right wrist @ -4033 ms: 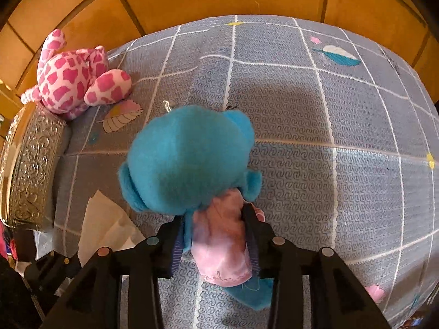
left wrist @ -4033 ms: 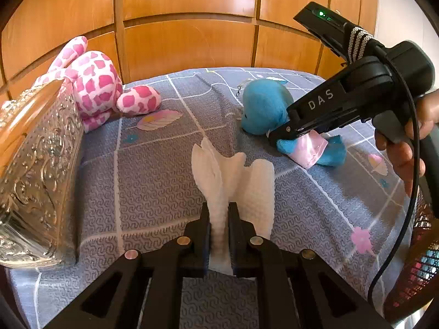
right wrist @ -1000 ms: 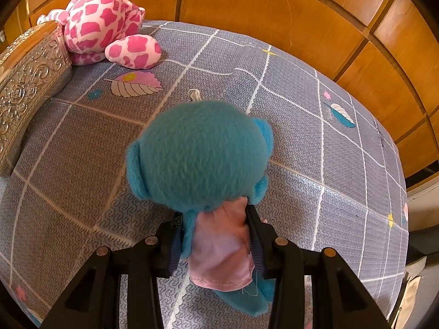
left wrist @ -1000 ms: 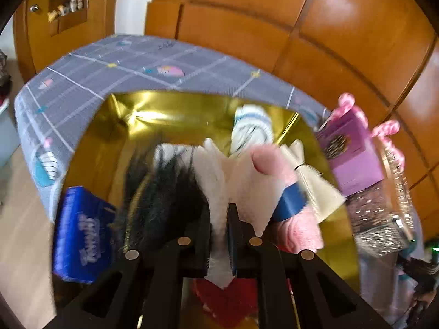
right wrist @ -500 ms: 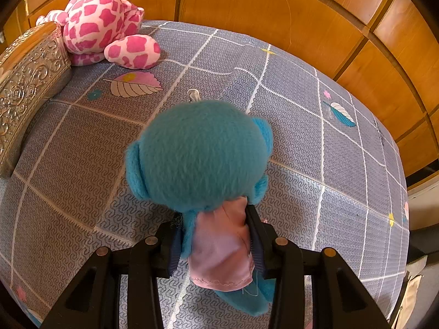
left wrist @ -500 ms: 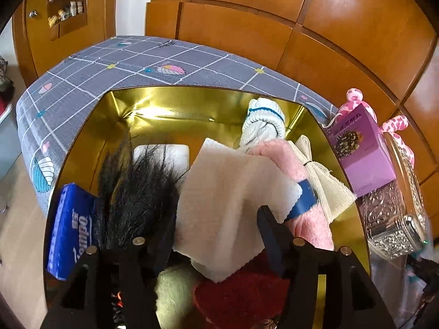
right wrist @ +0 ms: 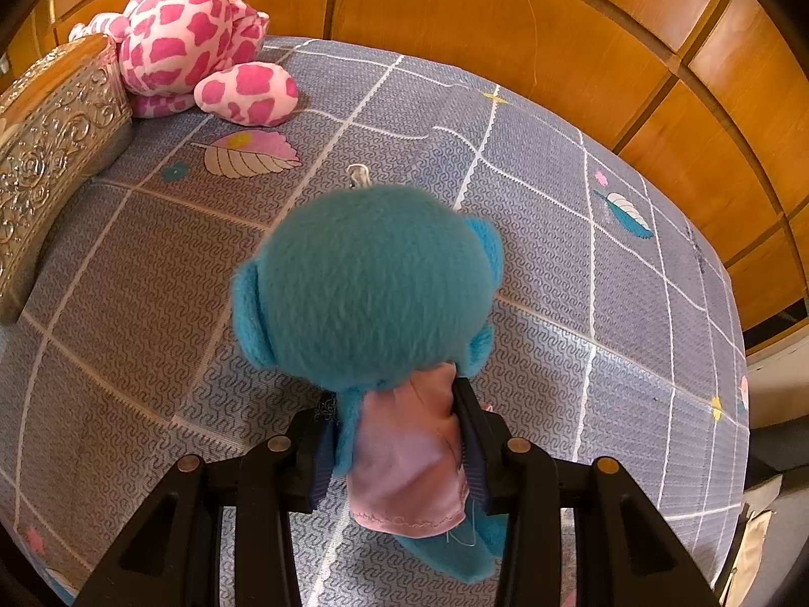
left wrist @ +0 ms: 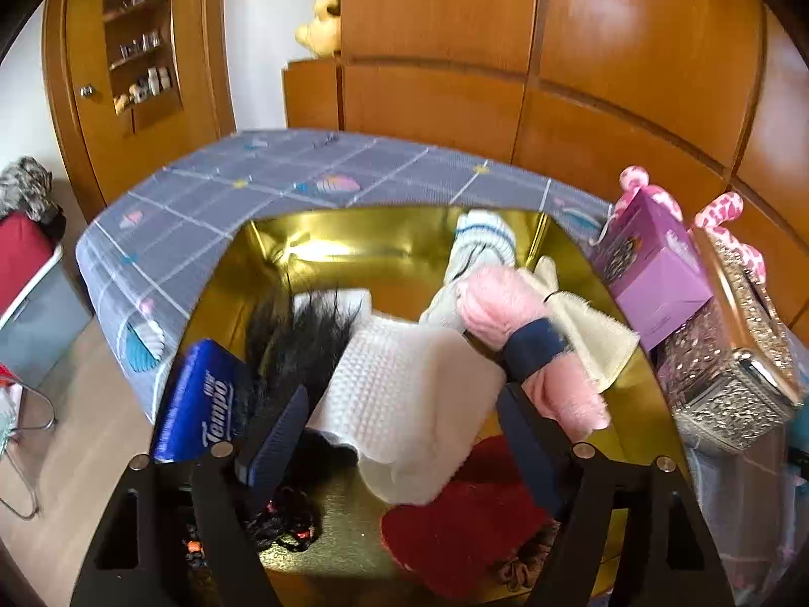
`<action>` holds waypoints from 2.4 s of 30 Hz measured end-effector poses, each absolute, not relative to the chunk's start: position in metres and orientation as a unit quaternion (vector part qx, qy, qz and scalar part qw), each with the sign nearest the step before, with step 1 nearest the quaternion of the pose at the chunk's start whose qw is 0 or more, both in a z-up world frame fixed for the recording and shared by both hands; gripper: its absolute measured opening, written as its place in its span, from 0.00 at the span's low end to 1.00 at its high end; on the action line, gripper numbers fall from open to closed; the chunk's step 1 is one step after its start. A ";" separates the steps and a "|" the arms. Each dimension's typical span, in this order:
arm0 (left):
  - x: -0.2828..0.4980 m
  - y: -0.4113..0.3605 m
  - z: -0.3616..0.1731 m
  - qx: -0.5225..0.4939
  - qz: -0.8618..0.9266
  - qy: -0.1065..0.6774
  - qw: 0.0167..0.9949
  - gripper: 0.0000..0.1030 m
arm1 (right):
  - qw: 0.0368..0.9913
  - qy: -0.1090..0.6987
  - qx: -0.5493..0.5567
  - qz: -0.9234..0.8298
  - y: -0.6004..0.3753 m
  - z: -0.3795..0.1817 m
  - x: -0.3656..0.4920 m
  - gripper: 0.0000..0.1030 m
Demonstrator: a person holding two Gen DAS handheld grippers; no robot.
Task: Organize soft objects
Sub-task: 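Carry the blue plush doll with the right tool over the gold tray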
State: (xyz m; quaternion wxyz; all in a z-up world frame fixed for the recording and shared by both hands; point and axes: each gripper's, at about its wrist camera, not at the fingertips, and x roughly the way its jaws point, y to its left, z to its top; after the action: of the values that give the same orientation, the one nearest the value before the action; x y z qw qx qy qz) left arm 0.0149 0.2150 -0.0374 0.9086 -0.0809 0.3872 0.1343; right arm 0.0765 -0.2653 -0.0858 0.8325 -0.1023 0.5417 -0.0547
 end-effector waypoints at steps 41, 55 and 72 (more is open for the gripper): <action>-0.016 0.204 -0.017 -0.062 0.123 0.375 0.917 0.99 | 0.826 0.554 -0.018 0.107 -0.156 -0.069 0.009 0.35; -0.023 0.242 -0.002 -0.045 0.156 0.361 0.918 1.00 | 0.802 0.533 -0.019 0.269 -0.064 -0.043 -0.017 0.34; -0.030 0.287 -0.012 -0.111 0.193 0.351 0.910 1.00 | 0.795 0.478 -0.016 0.374 0.089 0.000 0.043 0.34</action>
State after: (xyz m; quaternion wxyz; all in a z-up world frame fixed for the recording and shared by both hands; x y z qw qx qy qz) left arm -0.0295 0.2869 -0.0119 0.9097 -0.1109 0.3506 0.1930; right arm 0.0427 0.0889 -0.0001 0.7947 -0.0156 0.4779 0.3739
